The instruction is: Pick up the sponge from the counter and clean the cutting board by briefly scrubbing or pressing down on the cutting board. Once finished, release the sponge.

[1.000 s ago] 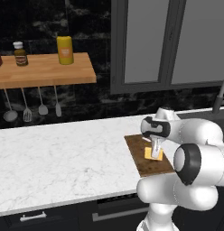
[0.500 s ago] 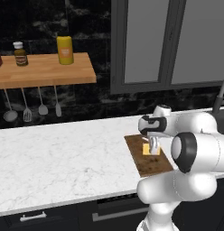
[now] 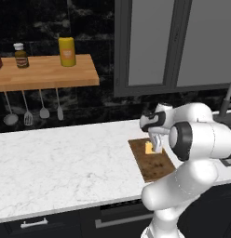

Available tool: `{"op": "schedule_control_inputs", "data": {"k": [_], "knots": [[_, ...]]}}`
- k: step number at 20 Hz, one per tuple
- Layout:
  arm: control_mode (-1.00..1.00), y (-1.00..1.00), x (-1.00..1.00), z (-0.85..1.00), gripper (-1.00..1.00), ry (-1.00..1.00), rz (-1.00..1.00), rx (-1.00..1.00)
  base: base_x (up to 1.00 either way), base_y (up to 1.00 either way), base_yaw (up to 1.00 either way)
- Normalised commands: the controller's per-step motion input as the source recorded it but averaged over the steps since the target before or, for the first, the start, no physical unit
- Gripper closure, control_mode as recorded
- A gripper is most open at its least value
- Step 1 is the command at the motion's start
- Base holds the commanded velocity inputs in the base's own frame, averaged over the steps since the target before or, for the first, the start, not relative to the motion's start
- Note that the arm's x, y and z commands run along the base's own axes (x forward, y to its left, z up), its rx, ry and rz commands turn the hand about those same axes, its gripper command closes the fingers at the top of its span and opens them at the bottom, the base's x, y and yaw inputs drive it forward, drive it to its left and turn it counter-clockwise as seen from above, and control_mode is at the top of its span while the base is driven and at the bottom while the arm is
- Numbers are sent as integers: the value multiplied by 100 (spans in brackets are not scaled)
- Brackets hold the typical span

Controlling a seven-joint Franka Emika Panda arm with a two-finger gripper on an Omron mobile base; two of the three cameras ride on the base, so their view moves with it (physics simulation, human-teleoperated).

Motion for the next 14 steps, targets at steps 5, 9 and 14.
{"op": "schedule_control_inputs", "data": {"k": [5,9,14], "knots": [[-100,0,-29,-5,100,0,9,0,0,0,0],[-100,0,-70,-14,100,0,7,0,0,0,0],[-100,0,-84,-15,100,0,7,0,0,0,0]]}}
